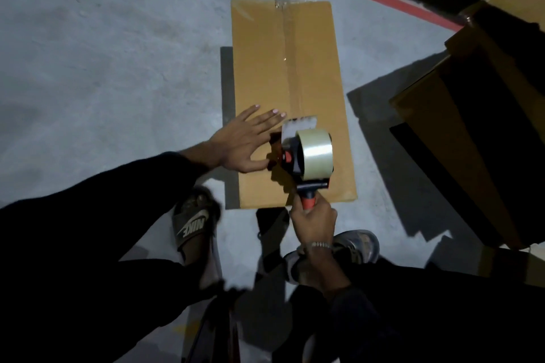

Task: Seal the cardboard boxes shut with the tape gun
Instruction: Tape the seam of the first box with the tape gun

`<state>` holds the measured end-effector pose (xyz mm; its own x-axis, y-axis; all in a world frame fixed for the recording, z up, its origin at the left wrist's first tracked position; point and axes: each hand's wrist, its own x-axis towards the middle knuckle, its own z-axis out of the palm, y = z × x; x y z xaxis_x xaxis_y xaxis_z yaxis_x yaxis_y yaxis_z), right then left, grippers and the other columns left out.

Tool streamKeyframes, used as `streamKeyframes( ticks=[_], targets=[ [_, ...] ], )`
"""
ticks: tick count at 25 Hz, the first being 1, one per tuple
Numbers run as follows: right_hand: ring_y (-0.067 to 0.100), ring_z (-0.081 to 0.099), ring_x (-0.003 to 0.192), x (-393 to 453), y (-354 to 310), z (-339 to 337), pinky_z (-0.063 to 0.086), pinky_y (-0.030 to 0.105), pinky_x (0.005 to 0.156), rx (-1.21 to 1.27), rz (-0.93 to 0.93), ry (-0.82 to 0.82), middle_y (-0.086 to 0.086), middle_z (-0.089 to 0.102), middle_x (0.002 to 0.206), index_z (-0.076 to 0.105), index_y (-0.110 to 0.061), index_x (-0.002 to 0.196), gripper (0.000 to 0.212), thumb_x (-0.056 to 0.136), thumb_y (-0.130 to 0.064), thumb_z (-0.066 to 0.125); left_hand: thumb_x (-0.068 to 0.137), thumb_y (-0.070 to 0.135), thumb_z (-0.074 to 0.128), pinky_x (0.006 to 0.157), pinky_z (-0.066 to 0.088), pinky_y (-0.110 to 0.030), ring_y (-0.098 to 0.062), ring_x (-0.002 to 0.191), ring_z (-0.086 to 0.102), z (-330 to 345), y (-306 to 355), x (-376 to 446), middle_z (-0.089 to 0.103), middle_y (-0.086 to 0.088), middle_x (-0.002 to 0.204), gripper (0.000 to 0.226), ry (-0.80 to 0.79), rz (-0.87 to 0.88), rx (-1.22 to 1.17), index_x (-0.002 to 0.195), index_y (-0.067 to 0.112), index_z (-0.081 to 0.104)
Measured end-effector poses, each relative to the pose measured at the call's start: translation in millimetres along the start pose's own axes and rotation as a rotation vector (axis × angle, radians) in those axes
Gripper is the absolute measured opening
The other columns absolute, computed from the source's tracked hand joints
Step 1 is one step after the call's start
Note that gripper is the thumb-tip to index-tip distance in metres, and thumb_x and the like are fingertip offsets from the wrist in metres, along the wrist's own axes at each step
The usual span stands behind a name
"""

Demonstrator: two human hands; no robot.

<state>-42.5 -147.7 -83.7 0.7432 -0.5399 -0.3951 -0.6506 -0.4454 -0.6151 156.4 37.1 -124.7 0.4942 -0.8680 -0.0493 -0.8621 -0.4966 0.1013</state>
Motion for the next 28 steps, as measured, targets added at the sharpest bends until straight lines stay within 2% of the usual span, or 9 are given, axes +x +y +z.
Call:
streamKeyframes(
  ticks=[5,8,10,12,14,17,20,24,28],
  targets=[
    [0.023,0.069,0.063,72,-25,-5,0.06,0.043,0.066,0.039,-0.058,-0.04,0.002,0.07,0.064,0.065,-0.017,0.074,0.04,0.079,-0.057,0.063,0.101,0.063,0.032,0.126,0.011,-0.062,-0.025,0.161,0.009,-11,-40,56,0.003,-0.01,0.175,0.082,-0.01,-0.071,0.023,0.166,0.017,0.017],
    [0.023,0.069,0.065,78,-18,-4,0.061,0.044,0.067,0.031,-0.057,-0.074,0.002,0.071,0.068,0.066,-0.018,0.078,0.04,0.077,-0.058,0.061,0.104,0.057,0.032,0.123,0.001,-0.07,-0.023,0.162,-0.003,-10,-44,73,-0.004,-0.003,0.175,0.075,-0.006,-0.024,0.021,0.167,0.023,0.012],
    [0.023,0.071,0.068,78,-15,-1,0.061,0.044,0.069,0.025,-0.036,-0.089,0.001,0.072,0.071,0.065,-0.021,0.082,0.041,0.075,-0.061,0.06,0.104,0.059,0.027,0.12,-0.003,-0.074,-0.022,0.161,-0.009,-5,-49,78,0.005,-0.001,0.175,0.066,-0.043,0.031,0.066,0.162,0.028,0.033],
    [0.024,0.071,0.07,80,-13,2,0.062,0.045,0.071,0.025,-0.002,-0.11,0.001,0.073,0.071,0.063,-0.024,0.084,0.039,0.074,-0.062,0.059,0.102,0.061,0.019,0.118,-0.002,-0.076,-0.021,0.161,-0.013,0,-51,80,0.028,0.002,0.169,0.065,-0.109,0.092,0.177,0.139,0.031,0.064],
    [0.024,0.071,0.068,80,-15,2,0.062,0.044,0.071,0.001,0.022,-0.113,0.002,0.072,0.069,0.062,-0.024,0.083,0.038,0.074,-0.061,0.058,0.101,0.063,0.013,0.117,-0.002,-0.076,-0.021,0.161,-0.012,4,-51,80,0.034,0.006,0.165,0.07,-0.135,0.121,0.239,0.133,0.034,0.068],
    [0.026,0.07,0.063,80,-17,0,0.062,0.045,0.069,-0.006,0.023,-0.108,0.004,0.07,0.066,0.061,-0.023,0.079,0.035,0.078,-0.058,0.063,0.101,0.064,0.012,0.117,-0.001,-0.076,-0.022,0.161,-0.007,-2,-51,80,0.026,0.004,0.17,0.07,-0.116,0.122,0.201,0.148,0.035,0.055],
    [0.029,0.07,0.061,78,-23,-3,0.061,0.045,0.068,0.002,0.016,-0.112,0.007,0.068,0.066,0.059,-0.023,0.077,0.032,0.087,-0.052,0.068,0.102,0.064,0.012,0.118,0.001,-0.075,-0.023,0.161,0.0,-7,-48,78,0.025,0.003,0.171,0.07,-0.108,0.106,0.181,0.153,0.034,0.049],
    [0.03,0.069,0.061,69,-24,-7,0.06,0.042,0.068,-0.031,0.042,-0.116,0.008,0.067,0.062,0.059,-0.021,0.072,0.038,0.085,-0.056,0.065,0.101,0.066,0.012,0.119,0.002,-0.075,-0.023,0.162,0.003,-13,-46,79,0.023,-0.001,0.172,0.072,-0.12,0.077,0.122,0.158,0.032,0.041],
    [0.019,0.068,0.055,36,-6,-20,0.055,0.024,0.056,-0.059,0.112,-0.122,0.007,0.068,0.062,0.063,-0.019,0.077,0.039,0.089,-0.056,0.065,0.1,0.068,0.016,0.12,-0.001,-0.073,-0.021,0.161,0.002,-7,-47,79,0.003,0.0,0.175,0.076,-0.105,0.062,0.141,0.167,0.034,0.007]
  ],
)
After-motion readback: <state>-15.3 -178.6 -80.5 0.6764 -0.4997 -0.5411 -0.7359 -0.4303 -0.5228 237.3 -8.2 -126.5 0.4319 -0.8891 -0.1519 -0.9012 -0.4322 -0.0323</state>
